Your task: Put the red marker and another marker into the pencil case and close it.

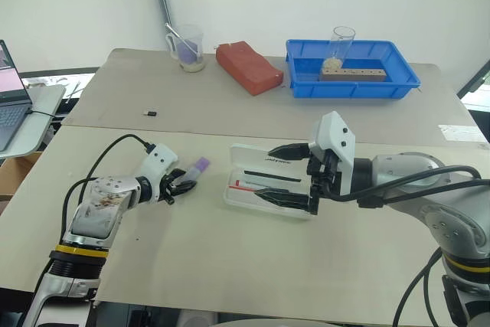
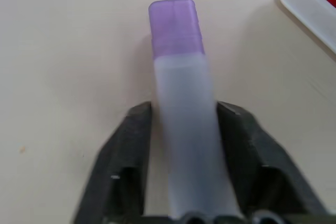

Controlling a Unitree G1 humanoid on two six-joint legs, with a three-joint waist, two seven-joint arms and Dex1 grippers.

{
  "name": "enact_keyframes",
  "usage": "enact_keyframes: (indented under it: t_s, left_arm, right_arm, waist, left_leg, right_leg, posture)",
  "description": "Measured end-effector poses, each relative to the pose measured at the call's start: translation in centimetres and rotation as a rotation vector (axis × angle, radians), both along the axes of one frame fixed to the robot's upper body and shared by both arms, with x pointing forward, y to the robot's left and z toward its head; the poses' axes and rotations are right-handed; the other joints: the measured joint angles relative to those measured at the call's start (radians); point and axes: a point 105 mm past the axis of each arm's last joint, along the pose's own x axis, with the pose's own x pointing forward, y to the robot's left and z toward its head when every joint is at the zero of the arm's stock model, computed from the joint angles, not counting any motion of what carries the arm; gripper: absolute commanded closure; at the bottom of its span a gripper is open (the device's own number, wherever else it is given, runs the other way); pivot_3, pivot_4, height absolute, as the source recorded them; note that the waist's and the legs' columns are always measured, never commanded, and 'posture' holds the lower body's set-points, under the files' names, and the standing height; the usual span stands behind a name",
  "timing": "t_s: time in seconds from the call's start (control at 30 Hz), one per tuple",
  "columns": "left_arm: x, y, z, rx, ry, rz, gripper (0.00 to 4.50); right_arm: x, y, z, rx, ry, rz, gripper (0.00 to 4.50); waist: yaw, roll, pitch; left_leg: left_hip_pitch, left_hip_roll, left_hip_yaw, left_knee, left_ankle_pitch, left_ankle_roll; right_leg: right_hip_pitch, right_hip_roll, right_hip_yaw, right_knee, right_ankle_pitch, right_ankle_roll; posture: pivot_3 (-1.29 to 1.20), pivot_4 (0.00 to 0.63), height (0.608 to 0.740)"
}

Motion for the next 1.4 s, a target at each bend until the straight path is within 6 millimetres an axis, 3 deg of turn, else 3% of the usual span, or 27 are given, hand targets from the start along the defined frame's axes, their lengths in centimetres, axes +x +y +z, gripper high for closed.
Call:
enact_keyframes:
  t_s: [0.23, 0.37, 0.5, 0.6, 0.83, 1.07, 1.4]
  left_arm:
    - [0.2, 0.5, 0.5, 0.045, -0.016, -0.038, 3.57]
    - [0.6, 0.3, 3.6, 0.109, -0.113, -0.181, 3.57]
    - [0.2, -2.1, 7.5, 0.116, -0.216, -0.411, 3.57]
    - [-1.3, -4.8, 8.7, 0.206, -0.288, -0.688, 3.57]
    - [-3.3, -8.5, 7.7, 0.235, -0.27, -0.999, 3.57]
    - [-2.7, -13.0, 4.8, 0.189, -0.272, -1.068, 3.57]
    - [-1.7, -13.4, 3.4, 0.224, -0.268, -1.009, 3.57]
  right_arm:
    - [0.2, -0.5, -0.1, -0.013, -0.006, -0.022, 0.0]
    - [0.2, -1.7, -1.1, -0.031, 0.033, -0.063, 0.0]
    - [-0.1, -3.0, -1.9, -0.051, 0.063, -0.103, 0.0]
    - [-0.4, -3.9, -2.4, -0.069, 0.079, -0.127, 0.0]
    - [-0.9, -5.4, -3.6, -0.099, 0.106, -0.182, 0.0]
    - [-1.5, -5.9, -4.0, -0.107, 0.09, -0.234, 0.0]
    - [-1.7, -6.4, -3.8, -0.1, 0.072, -0.295, 0.0]
  waist:
    - [-0.002, 0.0, 0.0]
    - [0.002, -0.001, 0.0]
    - [0.004, -0.001, 0.0]
    - [0.002, 0.0, 0.0]
    - [-0.003, 0.0, 0.0]
    - [0.0, 0.0, 0.0]
    - [-0.004, 0.0, 0.0]
  left_leg:
    - [0.0, 0.0, 0.0, -0.001, 0.0, 0.0]
    - [-0.001, 0.0, 0.001, -0.001, 0.0, 0.0]
    - [-0.001, -0.001, 0.003, -0.001, 0.0, 0.0]
    - [-0.002, -0.001, 0.004, -0.001, 0.0, 0.0]
    - [-0.002, -0.001, 0.003, -0.001, 0.0, 0.0]
    - [-0.002, -0.002, 0.0, 0.002, 0.0, 0.0]
    - [-0.003, -0.003, -0.005, 0.002, 0.0, 0.0]
  right_leg:
    - [0.0, 0.0, 0.0, 0.0, 0.0, 0.0]
    - [0.0, -0.001, 0.0, -0.001, 0.0, -0.001]
    - [0.0, -0.003, 0.0, -0.002, 0.0, -0.001]
    - [0.002, -0.002, 0.0, -0.002, 0.0, -0.001]
    - [0.002, -0.001, 0.001, -0.001, 0.0, 0.0]
    - [0.004, -0.001, 0.0, -0.002, 0.0, 0.002]
    - [0.004, 0.001, 0.0, -0.001, 0.0, 0.001]
  posture:
    - [0.0, 0.15, 0.74]
    - [0.0, 0.15, 0.74]
    - [0.0, 0.15, 0.74]
    - [0.0, 0.15, 0.74]
    - [0.0, 0.15, 0.74]
    - [0.0, 0.15, 0.74]
    - [0.0, 0.15, 0.74]
